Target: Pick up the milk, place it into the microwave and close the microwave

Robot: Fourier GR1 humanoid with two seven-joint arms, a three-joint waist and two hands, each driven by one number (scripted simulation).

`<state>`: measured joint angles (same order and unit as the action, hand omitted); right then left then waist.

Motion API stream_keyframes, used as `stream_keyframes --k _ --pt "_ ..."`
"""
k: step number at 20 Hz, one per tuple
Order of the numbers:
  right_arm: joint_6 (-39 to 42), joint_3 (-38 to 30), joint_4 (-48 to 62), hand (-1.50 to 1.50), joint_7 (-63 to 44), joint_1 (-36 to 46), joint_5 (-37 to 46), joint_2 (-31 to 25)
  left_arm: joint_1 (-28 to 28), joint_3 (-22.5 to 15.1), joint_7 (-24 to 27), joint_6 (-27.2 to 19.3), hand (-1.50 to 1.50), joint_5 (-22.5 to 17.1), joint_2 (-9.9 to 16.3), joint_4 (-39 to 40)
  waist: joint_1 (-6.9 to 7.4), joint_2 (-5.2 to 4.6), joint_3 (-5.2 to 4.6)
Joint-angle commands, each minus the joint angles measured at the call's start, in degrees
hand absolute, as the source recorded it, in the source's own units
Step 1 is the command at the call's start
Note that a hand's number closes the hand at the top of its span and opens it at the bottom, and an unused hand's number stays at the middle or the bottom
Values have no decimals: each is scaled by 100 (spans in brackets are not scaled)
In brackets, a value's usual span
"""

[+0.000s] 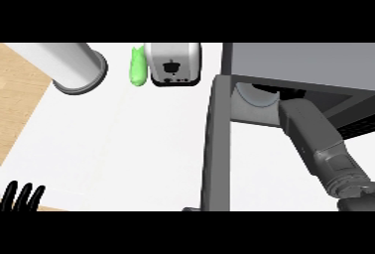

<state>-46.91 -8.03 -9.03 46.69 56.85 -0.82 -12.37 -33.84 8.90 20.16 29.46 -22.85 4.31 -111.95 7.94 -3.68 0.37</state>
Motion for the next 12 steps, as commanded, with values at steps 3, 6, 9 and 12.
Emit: stream_keyframes --k 3,6,9,12 --pt "-839 -97 46 150 195 90 35 82 83 -7 33 23 -150 18 -23 188 74 -16 -7" --pt "-831 -83 147 150 57 182 100 -32 154 -64 65 66 -150 107 -18 253 76 -18 -10" --pt "-2024 158 878 -150 -1370 -624 421 -542 192 11 70 32 -150 75 29 98 80 -255 -106" --pt "-2361 594 887 -150 -1903 -612 881 -300 274 3 100 93 -150 105 85 81 254 -154 -74"
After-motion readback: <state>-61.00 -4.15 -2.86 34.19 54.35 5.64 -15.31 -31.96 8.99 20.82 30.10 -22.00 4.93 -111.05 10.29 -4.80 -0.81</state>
